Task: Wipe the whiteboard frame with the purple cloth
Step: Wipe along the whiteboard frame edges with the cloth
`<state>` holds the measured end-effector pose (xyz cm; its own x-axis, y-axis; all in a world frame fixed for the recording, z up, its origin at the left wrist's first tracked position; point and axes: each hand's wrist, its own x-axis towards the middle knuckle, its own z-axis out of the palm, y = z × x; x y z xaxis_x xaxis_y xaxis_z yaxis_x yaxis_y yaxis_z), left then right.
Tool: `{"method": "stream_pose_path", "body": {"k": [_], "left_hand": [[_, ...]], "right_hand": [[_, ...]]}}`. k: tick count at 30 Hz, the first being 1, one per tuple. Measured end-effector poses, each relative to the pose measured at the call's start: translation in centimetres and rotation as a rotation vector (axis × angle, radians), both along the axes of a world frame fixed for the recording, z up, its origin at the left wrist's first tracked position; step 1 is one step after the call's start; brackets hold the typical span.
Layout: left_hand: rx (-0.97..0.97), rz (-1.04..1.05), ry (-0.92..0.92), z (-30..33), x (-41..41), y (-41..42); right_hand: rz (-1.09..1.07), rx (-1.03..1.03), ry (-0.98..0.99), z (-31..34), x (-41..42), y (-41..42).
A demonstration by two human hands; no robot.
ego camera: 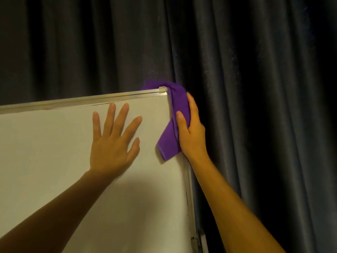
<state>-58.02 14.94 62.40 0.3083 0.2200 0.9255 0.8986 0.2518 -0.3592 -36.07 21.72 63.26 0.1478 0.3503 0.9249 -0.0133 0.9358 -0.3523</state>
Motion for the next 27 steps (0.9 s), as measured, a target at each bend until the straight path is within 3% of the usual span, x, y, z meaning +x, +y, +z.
{"method": "stream_pose_path", "body": {"k": [6,16,23,27], "left_hand": [[0.021,-0.017,0.003,0.0,-0.1,0.0],[-0.114,-0.054,-0.062,0.9,-0.1,0.0],[-0.197,-0.019,-0.091,-0.8,2.5,-0.3],[-0.158,-0.093,0.043,-5.2,3.2,-1.0]], "right_hand": [[0.025,-0.157,-0.036,-10.2,-0.5,1.5],[0.034,-0.279,-0.062,-19.2,0.4,-0.5],[0.027,-0.18,-0.095,-12.4,1.5,-1.2],[0.075,-0.121,-0.096,-4.4,0.9,-0.6]]}}
